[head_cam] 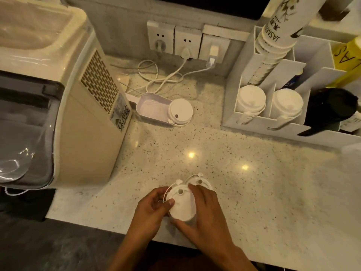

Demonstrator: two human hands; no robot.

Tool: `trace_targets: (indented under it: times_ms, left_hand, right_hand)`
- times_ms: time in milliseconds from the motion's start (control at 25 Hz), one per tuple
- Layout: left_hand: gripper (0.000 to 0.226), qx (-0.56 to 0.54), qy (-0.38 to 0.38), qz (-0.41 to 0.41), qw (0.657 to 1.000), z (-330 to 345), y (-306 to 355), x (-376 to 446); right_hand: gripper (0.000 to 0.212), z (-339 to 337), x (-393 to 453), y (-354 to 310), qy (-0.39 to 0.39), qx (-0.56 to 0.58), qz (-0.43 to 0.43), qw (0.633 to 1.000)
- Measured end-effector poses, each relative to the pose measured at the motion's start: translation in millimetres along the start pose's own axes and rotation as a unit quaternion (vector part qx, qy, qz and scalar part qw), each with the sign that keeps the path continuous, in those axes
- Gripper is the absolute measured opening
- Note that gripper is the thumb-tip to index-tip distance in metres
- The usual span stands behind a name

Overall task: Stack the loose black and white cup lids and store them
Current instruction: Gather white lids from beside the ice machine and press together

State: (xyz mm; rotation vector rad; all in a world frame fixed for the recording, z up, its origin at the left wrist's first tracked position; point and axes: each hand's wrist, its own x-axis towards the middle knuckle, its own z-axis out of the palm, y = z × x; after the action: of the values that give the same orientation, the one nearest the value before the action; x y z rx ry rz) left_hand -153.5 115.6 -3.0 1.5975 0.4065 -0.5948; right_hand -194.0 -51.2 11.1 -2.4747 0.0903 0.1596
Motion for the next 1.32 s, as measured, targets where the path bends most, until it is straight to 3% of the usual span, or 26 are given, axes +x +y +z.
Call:
trace_targets:
  times_ms: [240, 440, 880, 1080, 1320]
  left_hand:
    - [0.02, 0.08, -0.015, 0.029, 0.996, 23.0, 11.1, 12.9]
    - [0.013, 0.219, 0.049, 0.07, 0.972, 43.1, 13.9, 24.6]
    - [0.014, 0.354, 0.039, 0.082, 0.931, 52.1, 4.1, 42.3]
    - [0.028, 0.396, 0.034, 0.068, 0.915, 52.4, 7.5, 48.1]
    - [0.04, 0.42, 0.029, 0.048, 0.906, 58.3, 12.4, 54.8]
  right_hand:
    - [0.083, -3.7, 0.3, 19.5, 0.059, -0.058, 0.014, 0.996]
    - [0.08, -7.7, 8.5, 33.8, 0.048, -0.075, 0.069, 0.994]
    - [0.086, 5.8, 14.1, 39.2, 0.03, -0.164, 0.124, 0.978]
    - [0.096, 9.5, 17.5, 40.3, 0.079, -0.205, 0.115, 0.969]
    - [0.097, 12.3, 16.0, 49.1, 0.052, -0.212, 0.097, 0.971]
